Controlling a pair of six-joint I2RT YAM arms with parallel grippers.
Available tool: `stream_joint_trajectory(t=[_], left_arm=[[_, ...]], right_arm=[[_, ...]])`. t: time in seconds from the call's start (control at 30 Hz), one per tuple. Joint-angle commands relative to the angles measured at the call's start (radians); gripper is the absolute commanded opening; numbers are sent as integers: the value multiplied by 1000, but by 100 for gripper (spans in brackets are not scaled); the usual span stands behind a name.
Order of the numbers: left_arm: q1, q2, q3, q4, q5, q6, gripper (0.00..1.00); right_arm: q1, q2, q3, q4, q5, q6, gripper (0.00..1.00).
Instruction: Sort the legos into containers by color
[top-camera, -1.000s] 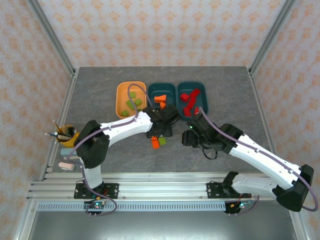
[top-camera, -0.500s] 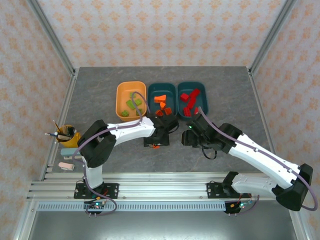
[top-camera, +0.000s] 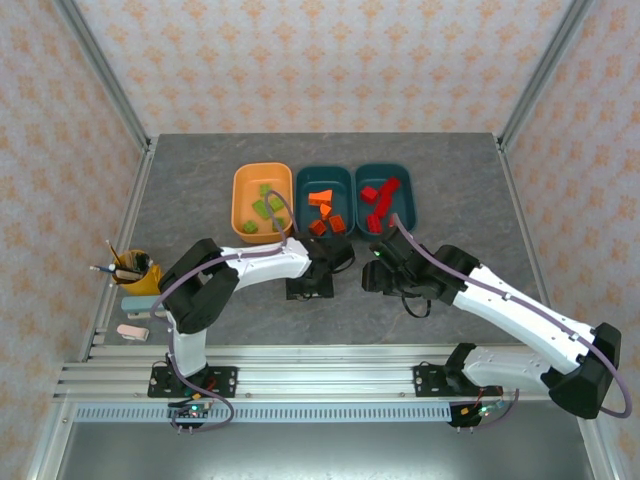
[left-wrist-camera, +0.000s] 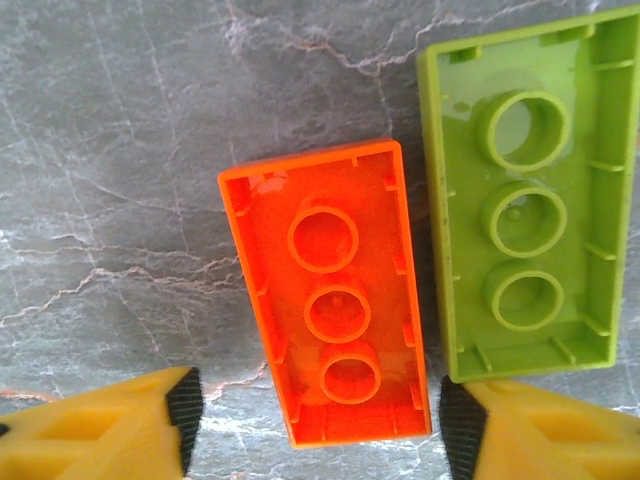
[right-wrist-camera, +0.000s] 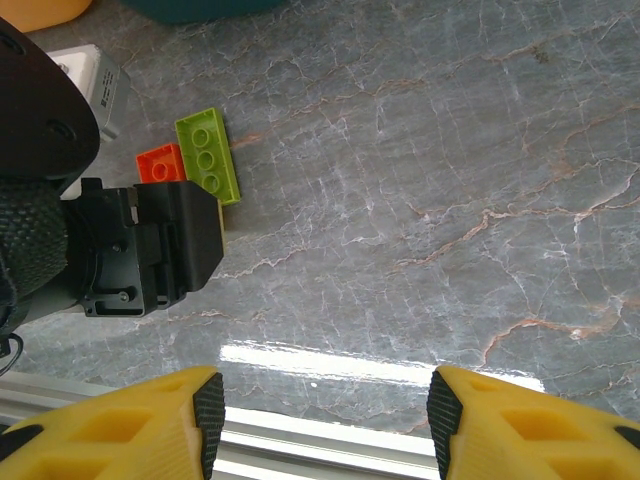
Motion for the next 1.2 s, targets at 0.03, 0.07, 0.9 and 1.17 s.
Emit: stream_joint_trajectory(t=[0.03, 0.07, 0.9, 1.17], left_arm=[[18, 4, -22, 11, -37, 13, 56], [22, 4, -21, 10, -44, 21, 54], [133, -22, -102, 100, 13, 189, 32], [136, -195, -109, -19, -27, 198, 31]], right_arm=[[5, 6, 8, 9, 18, 4, 58], [5, 7, 8, 10, 17, 4, 58], [-7, -15, -25, 101, -37, -5, 60], [-21, -13, -9, 103, 0, -6, 60]])
